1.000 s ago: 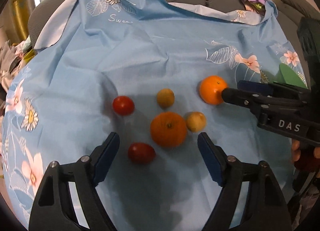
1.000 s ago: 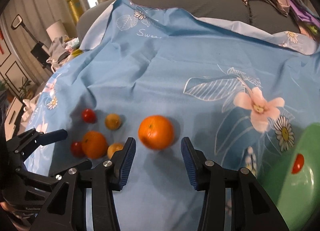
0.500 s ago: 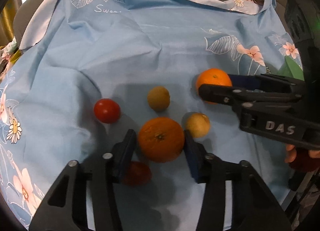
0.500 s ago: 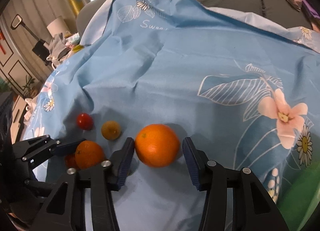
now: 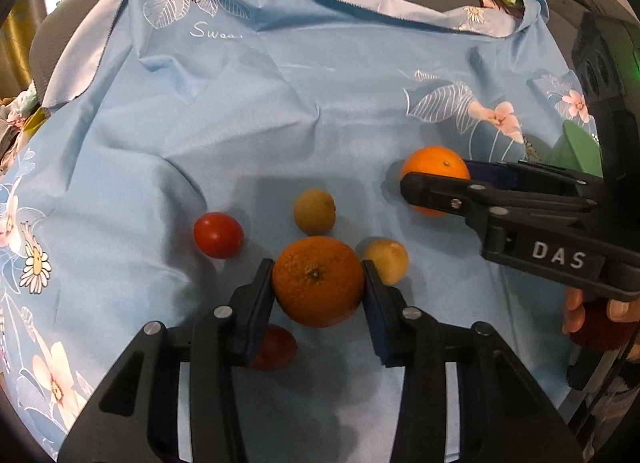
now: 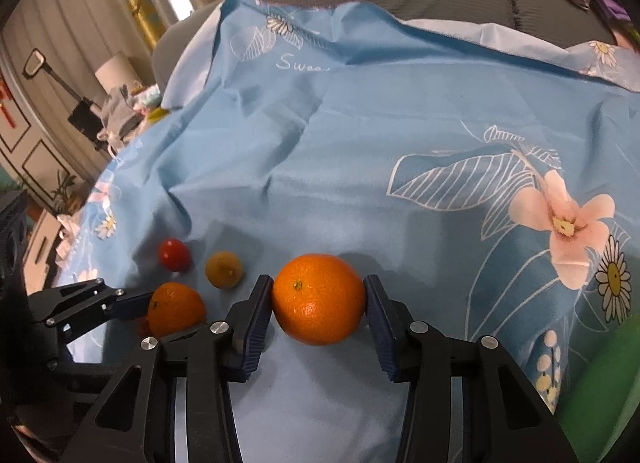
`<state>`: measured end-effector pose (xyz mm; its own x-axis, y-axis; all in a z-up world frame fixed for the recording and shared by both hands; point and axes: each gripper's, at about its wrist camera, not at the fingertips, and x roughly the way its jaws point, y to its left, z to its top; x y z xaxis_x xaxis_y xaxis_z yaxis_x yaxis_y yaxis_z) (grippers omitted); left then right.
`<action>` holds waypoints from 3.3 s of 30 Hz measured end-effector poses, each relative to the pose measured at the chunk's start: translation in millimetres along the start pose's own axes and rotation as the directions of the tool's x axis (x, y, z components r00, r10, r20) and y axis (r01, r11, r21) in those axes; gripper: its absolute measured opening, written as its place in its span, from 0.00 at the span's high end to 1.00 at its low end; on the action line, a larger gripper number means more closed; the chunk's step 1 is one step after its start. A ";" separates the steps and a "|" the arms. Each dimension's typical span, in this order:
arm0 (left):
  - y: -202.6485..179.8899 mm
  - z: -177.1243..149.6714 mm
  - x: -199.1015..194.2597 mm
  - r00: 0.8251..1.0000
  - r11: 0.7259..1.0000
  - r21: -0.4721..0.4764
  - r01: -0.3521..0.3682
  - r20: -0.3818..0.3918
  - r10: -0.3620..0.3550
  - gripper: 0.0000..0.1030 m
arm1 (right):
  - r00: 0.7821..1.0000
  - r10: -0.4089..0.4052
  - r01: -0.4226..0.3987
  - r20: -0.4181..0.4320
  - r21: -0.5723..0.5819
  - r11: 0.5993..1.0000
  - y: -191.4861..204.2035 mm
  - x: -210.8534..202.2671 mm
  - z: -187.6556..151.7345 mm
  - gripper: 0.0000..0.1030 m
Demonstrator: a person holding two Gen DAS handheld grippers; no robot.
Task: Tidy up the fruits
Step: 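Grasp the large orange with the right gripper while the left gripper grasps another orange, then carry both oranges toward the green bowl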
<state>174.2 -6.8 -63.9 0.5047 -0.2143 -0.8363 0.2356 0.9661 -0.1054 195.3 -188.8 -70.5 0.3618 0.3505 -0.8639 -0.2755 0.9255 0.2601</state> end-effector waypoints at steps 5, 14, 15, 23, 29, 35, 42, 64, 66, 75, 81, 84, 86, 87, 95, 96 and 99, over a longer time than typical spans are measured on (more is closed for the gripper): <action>-4.1 -1.1 -22.3 0.999 1.000 0.005 -0.008 0.046 0.008 0.60 | 0.999 0.025 -0.025 0.039 0.013 1.000 2.3 -23.9 -1.9 0.54; -17.6 -14.6 -62.2 0.996 1.000 -0.008 -0.011 0.090 0.012 0.60 | 0.995 0.060 -0.061 0.079 0.014 0.998 12.5 -64.2 -28.9 0.54; -18.2 -16.8 -65.7 0.996 1.000 -0.013 -0.010 0.092 0.012 0.60 | 0.995 0.064 -0.066 0.080 0.017 0.998 13.4 -67.5 -31.9 0.54; -32.4 -34.9 -91.2 0.993 0.999 -0.033 0.004 0.119 0.000 0.60 | 0.992 0.091 -0.092 0.090 0.006 0.996 23.5 -97.7 -57.8 0.54; -44.3 -48.1 -105.1 0.991 0.999 -0.039 0.018 0.131 -0.013 0.60 | 0.992 0.090 -0.090 0.089 0.000 0.996 29.8 -109.2 -71.5 0.54; -56.8 -58.4 -118.9 0.990 0.999 -0.030 0.020 0.140 -0.015 0.60 | 0.991 0.097 -0.097 0.095 -0.003 0.995 30.8 -123.5 -83.7 0.54; -66.8 -64.0 -130.3 0.988 1.000 -0.019 0.013 0.152 -0.010 0.60 | 0.987 0.100 -0.100 0.129 -0.012 0.995 33.8 -140.9 -89.5 0.54; -99.1 -49.6 -154.5 0.980 0.998 0.053 -0.015 0.200 0.004 0.59 | 0.962 0.120 -0.119 0.243 -0.019 0.993 25.0 -183.5 -89.0 0.54; -104.0 -47.5 -153.8 0.980 0.998 0.065 -0.015 0.200 0.002 0.59 | 0.960 0.120 -0.121 0.252 -0.012 0.993 20.4 -185.3 -89.7 0.54; -126.7 -36.5 -145.2 0.982 0.993 0.118 -0.014 0.188 -0.008 0.59 | 0.953 0.108 -0.124 0.282 0.038 0.992 -2.0 -191.6 -95.7 0.54; -148.5 -26.8 -134.1 0.985 0.986 0.167 -0.002 0.172 -0.027 0.59 | 0.951 0.089 -0.117 0.298 0.079 0.990 -20.2 -196.4 -101.4 0.54; -160.3 -21.4 -128.9 0.985 0.982 0.191 0.008 0.166 -0.041 0.59 | 0.949 0.074 -0.109 0.307 0.100 0.989 -30.4 -200.1 -103.0 0.54; -167.1 -18.4 -124.8 0.986 0.978 0.207 0.014 0.161 -0.048 0.59 | 0.947 0.061 -0.102 0.315 0.116 0.988 -37.8 -203.4 -105.4 0.54; -171.1 -16.7 -122.6 0.986 0.976 0.216 0.019 0.158 -0.054 0.59 | 0.946 0.057 -0.100 0.318 0.122 0.987 -41.4 -204.6 -105.9 0.54; -201.7 -4.6 -103.3 0.988 0.959 0.278 0.047 0.127 -0.085 0.59 | 0.941 0.003 -0.073 0.338 0.195 0.978 -73.0 -211.5 -113.8 0.54; -206.1 -3.6 -100.0 0.989 0.957 0.285 0.051 0.120 -0.089 0.59 | 0.941 -0.007 -0.066 0.339 0.202 0.977 -76.3 -212.2 -114.8 0.54; -215.4 -1.8 -93.3 0.991 0.951 0.303 0.055 0.103 -0.090 0.59 | 0.939 -0.028 -0.052 0.343 0.224 0.973 -86.5 -213.3 -117.9 0.54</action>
<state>74.8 -194.6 35.9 0.5645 -0.3138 -0.7635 0.5035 0.8638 0.0173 36.9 -360.6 40.4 0.6526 0.3523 -0.6708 -0.0875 0.9145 0.3951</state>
